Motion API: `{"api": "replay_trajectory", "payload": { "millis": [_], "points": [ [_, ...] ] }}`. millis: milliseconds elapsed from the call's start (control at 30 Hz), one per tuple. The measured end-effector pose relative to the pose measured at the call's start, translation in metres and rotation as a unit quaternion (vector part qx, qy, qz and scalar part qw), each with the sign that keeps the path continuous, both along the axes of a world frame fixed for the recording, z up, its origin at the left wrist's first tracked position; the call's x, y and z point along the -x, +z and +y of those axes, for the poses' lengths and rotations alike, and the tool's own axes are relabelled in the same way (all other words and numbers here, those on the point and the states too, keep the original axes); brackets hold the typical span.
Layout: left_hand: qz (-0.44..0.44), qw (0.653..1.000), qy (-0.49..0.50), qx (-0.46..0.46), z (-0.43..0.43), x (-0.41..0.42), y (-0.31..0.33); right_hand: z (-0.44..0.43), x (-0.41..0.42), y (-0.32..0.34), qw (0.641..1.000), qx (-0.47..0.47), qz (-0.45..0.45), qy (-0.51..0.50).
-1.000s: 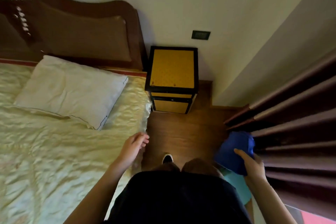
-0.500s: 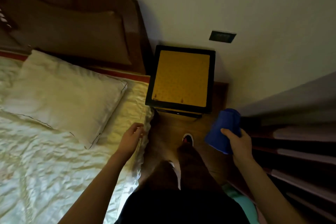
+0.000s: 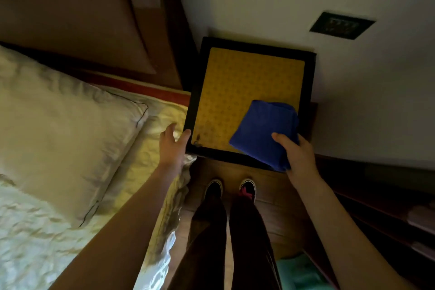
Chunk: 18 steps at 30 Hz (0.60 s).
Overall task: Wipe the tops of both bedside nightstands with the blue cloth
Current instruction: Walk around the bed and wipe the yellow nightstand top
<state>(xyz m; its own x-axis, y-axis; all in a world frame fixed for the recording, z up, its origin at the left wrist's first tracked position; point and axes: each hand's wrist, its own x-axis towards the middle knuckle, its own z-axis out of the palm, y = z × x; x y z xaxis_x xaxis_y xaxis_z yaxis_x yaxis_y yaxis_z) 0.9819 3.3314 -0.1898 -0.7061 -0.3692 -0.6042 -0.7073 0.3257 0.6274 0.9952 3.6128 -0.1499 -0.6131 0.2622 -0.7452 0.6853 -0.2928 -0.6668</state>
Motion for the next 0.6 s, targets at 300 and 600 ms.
{"api": "replay_trajectory", "payload": {
  "millis": [300,600],
  "points": [
    [-0.006,0.998,0.043,-0.043,-0.003,0.033,-0.071,0.024,-0.017,-0.060,0.970,-0.238,-0.041,0.014],
    [0.027,0.997,-0.002,-0.073,-0.006,0.036,-0.085,0.024,0.003,-0.094,0.587,-0.565,0.236,0.529]
  ]
}}
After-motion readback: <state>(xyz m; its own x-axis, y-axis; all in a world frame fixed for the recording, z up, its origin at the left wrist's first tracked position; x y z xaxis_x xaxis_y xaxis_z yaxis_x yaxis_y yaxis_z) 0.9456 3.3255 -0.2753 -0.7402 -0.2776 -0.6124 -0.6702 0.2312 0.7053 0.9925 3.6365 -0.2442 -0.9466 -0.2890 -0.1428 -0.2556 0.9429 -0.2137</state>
